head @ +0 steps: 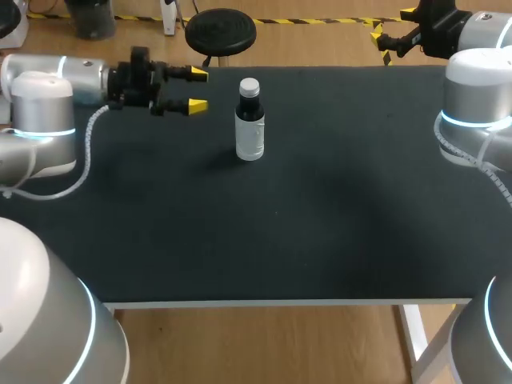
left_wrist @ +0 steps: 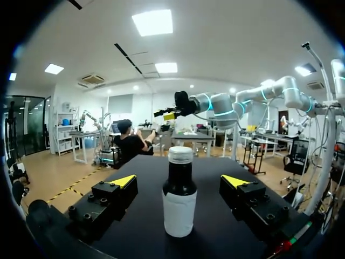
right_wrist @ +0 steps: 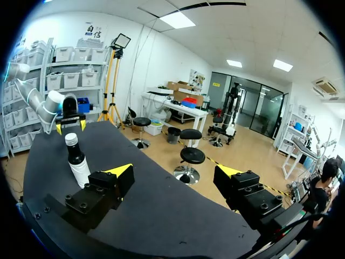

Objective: Unscrew the bottle cap

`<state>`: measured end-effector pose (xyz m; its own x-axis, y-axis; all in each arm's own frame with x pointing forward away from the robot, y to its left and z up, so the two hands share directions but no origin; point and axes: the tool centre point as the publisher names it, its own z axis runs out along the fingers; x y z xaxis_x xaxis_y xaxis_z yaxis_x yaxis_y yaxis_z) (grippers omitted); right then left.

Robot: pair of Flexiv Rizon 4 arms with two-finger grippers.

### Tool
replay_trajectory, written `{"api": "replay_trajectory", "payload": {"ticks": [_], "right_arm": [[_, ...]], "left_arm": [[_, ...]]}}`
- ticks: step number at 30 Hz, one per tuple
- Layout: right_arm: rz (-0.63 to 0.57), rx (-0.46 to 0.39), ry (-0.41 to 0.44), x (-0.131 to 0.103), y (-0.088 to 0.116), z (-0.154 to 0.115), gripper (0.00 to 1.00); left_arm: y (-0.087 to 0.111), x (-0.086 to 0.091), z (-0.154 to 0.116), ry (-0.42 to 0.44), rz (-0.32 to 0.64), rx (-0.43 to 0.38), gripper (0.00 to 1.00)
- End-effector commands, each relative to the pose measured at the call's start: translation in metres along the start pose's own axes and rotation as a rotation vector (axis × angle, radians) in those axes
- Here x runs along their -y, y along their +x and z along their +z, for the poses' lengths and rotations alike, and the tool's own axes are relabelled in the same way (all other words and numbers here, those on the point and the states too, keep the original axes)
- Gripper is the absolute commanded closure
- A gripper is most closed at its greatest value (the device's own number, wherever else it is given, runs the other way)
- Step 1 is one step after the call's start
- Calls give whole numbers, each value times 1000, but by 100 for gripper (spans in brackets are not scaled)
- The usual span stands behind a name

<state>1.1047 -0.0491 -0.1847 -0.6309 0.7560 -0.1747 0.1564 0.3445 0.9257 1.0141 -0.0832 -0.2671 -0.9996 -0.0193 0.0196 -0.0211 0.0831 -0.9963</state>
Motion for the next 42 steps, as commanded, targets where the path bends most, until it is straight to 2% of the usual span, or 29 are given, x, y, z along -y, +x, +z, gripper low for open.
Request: {"api": "replay_trajectory", "payload": {"ticks": [1, 21, 30, 42], "right_arm": [[0, -1, -1, 0, 0, 0, 0], [0, -1, -1, 0, 0, 0, 0], [0, -1, -1, 0, 0, 0, 0], [0, -1, -1, 0, 0, 0, 0]], "left_arm": [[-4, -6, 8, 12, 6, -32, 0], [4, -15, 58, 9, 6, -98, 0], [1, -14, 72, 18, 7, -117, 0], [5, -13, 84, 34, 1, -149, 0]]}}
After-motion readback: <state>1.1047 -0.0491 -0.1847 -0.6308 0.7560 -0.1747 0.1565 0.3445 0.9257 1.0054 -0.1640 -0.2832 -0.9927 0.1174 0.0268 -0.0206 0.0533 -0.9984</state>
